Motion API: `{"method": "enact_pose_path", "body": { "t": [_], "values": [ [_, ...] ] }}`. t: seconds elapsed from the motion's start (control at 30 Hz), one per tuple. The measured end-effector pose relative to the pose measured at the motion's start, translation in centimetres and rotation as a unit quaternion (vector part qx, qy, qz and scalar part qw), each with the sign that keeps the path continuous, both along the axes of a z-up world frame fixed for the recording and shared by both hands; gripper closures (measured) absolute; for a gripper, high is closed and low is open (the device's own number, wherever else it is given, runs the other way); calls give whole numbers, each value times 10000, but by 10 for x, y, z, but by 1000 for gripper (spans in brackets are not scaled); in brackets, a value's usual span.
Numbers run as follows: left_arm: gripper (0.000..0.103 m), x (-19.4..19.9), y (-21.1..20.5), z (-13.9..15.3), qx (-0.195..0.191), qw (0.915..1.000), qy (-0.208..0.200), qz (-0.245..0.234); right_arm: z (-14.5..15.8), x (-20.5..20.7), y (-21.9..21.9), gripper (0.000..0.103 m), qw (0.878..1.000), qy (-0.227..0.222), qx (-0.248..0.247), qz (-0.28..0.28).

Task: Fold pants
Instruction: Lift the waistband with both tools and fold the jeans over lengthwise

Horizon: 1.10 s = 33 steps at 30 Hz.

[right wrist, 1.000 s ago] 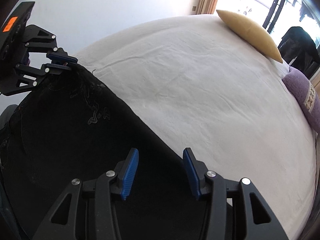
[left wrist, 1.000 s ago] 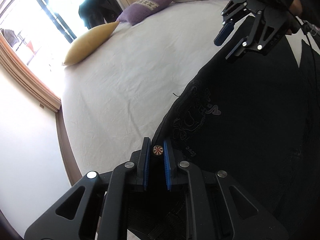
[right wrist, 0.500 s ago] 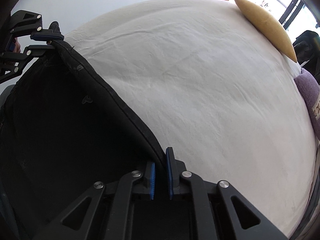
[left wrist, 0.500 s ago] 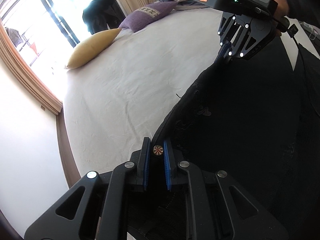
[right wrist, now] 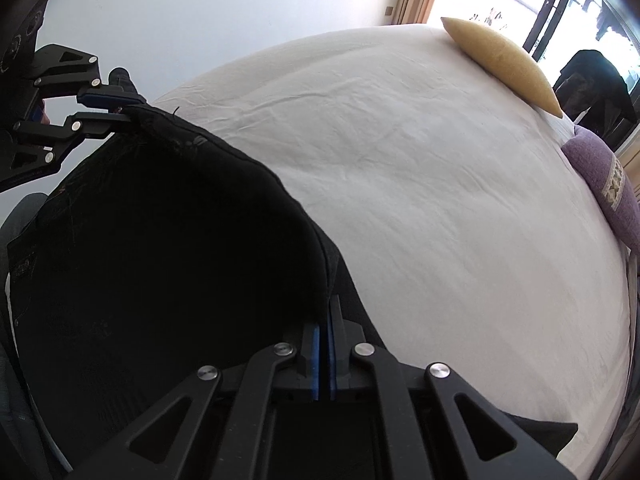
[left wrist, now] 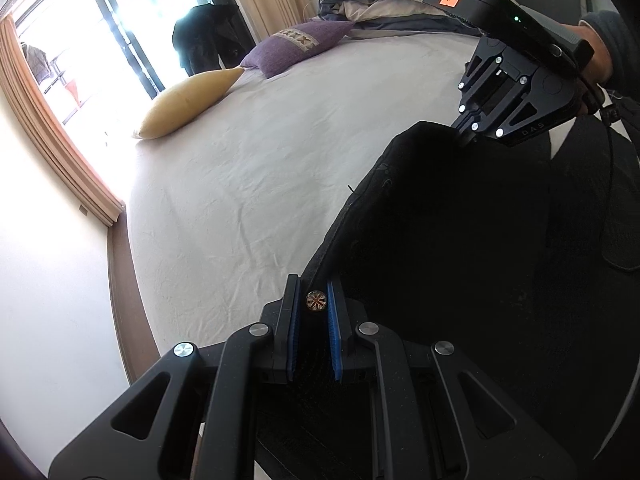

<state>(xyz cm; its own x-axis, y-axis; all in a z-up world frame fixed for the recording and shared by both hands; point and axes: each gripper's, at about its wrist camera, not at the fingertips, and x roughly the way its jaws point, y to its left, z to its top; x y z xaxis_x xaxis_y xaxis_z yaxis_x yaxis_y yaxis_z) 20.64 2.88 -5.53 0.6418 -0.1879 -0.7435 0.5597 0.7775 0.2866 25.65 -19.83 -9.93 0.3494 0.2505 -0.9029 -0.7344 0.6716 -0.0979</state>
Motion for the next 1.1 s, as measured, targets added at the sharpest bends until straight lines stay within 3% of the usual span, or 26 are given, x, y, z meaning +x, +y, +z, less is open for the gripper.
{"method": "enact_pose_path", "body": {
  "t": [0.3, 0.53, 0.83, 1.1],
  "values": [
    [92, -78, 0, -1, 76, 9995, 242, -209, 12, -80, -24, 100, 9982, 25, 442, -406],
    [92, -137, -4, -15, 155, 9980, 498, -368, 8, -141, -16, 100, 9960, -28, 549, -702],
    [92, -200, -9, -45, 450, 9921, 806, -848, -14, -196, -3, 100, 9990, -11, 42, -453],
    [92, -227, -17, -62, 722, 9843, 955, -1295, -24, -235, -4, 99, 9994, -86, -163, -296]
  ]
}}
